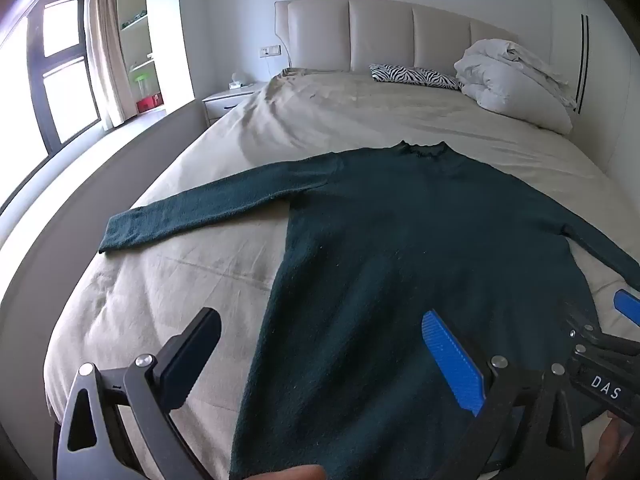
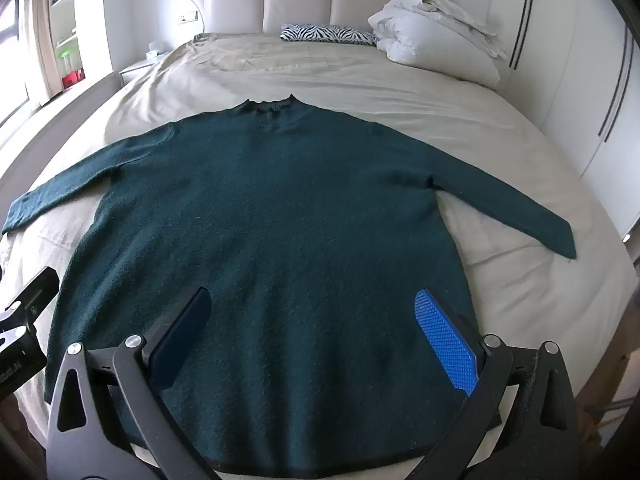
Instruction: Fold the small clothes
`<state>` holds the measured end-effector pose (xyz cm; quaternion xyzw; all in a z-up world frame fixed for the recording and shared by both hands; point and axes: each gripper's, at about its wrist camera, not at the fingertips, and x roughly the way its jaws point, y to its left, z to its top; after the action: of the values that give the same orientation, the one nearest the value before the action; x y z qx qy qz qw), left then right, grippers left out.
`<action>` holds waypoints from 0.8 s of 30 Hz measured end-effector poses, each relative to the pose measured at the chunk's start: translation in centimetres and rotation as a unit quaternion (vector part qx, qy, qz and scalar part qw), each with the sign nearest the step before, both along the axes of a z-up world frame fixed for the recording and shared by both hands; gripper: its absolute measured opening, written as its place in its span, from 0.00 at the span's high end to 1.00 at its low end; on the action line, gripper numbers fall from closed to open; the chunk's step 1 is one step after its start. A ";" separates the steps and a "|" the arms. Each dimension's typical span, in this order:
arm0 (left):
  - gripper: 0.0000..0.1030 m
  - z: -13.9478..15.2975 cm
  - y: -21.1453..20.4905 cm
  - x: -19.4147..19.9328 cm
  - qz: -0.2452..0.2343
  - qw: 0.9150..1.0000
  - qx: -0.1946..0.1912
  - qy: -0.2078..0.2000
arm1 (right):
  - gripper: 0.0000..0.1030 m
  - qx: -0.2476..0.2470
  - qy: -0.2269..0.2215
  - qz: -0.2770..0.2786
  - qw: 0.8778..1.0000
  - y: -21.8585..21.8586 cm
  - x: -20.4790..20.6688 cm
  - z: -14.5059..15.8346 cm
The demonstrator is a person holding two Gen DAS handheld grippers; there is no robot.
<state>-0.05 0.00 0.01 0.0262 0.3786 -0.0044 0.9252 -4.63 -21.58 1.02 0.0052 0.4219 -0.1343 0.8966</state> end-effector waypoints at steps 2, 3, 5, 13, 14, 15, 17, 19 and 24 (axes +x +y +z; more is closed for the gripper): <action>0.00 0.0 0.0 0.0 -0.001 1.000 0.001 0.000 | 0.00 0.000 -0.004 0.000 1.000 0.0 0.0 0.0; 0.00 0.0 0.0 0.0 -0.001 1.000 0.002 0.003 | 0.00 0.000 -0.003 0.000 1.000 0.0 0.1 0.0; 0.00 0.0 0.0 0.0 -0.001 1.000 0.001 0.002 | 0.00 -0.001 -0.002 0.000 1.000 0.1 0.1 -0.1; 0.00 0.2 0.0 0.0 0.001 1.000 0.000 0.002 | 0.00 -0.001 0.002 0.001 1.000 0.4 0.5 -0.1; 0.00 0.2 0.0 0.0 0.001 1.000 0.000 0.002 | 0.00 -0.001 0.002 0.001 1.000 0.4 0.5 -0.1; 0.00 0.2 -0.1 -0.1 0.002 1.000 -0.001 0.002 | 0.00 0.000 0.002 0.001 1.000 0.3 0.6 -0.3; 0.00 0.5 -0.2 0.1 0.001 1.000 -0.002 0.003 | 0.00 0.000 0.003 0.001 1.000 0.4 0.5 -0.3; 0.00 0.5 -0.2 0.1 0.001 1.000 -0.001 0.002 | 0.00 0.001 0.004 0.002 1.000 0.3 0.5 -0.5; 0.00 0.5 -0.3 0.1 0.002 1.000 -0.002 0.002 | 0.00 0.003 0.008 0.006 1.000 0.5 0.3 -0.6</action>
<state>0.04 -0.25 0.47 0.0234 0.3805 -0.0035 0.9245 -4.34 -21.06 0.42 0.0046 0.4296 -0.1279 0.8939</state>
